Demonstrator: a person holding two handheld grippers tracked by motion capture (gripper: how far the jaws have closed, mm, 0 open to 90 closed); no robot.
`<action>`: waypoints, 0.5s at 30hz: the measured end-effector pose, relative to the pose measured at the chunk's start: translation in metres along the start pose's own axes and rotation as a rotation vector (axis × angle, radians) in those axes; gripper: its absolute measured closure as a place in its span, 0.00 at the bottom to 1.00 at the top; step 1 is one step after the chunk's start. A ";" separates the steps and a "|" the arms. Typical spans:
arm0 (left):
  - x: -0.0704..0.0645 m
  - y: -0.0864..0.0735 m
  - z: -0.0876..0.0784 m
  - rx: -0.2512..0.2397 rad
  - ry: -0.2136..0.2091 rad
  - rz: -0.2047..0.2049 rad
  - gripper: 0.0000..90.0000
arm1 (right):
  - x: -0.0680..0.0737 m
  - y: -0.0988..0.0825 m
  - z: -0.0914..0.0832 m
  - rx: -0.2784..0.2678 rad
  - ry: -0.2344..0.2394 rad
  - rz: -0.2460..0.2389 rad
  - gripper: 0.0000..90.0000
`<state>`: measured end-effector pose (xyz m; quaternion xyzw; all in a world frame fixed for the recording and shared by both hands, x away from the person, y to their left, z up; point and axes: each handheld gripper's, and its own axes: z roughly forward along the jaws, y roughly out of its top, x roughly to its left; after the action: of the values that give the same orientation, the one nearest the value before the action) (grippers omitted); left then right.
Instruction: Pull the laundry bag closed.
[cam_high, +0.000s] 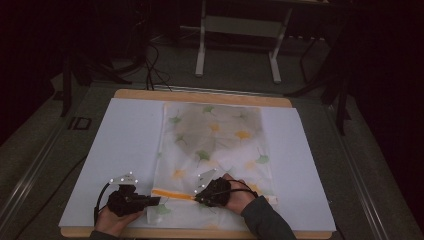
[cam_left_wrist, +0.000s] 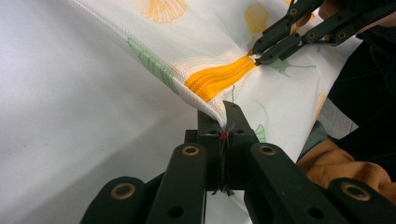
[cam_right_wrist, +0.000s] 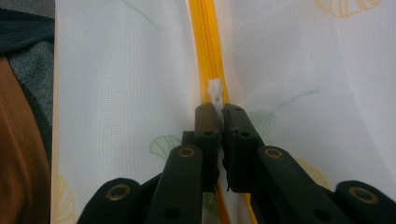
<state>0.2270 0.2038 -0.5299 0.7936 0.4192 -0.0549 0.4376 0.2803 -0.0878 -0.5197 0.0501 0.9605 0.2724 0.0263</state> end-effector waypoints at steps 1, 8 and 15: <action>0.000 0.000 0.000 0.000 0.001 -0.001 0.98 | 0.000 0.000 0.000 -0.001 0.000 -0.002 0.95; 0.000 0.000 0.000 0.001 0.000 -0.002 0.98 | 0.000 0.000 0.000 0.010 0.003 -0.008 0.95; 0.000 -0.001 0.000 0.004 -0.001 -0.007 0.98 | -0.001 0.004 0.001 0.022 -0.013 -0.015 0.96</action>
<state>0.2268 0.2040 -0.5303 0.7928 0.4218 -0.0577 0.4362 0.2817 -0.0842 -0.5186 0.0450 0.9637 0.2611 0.0338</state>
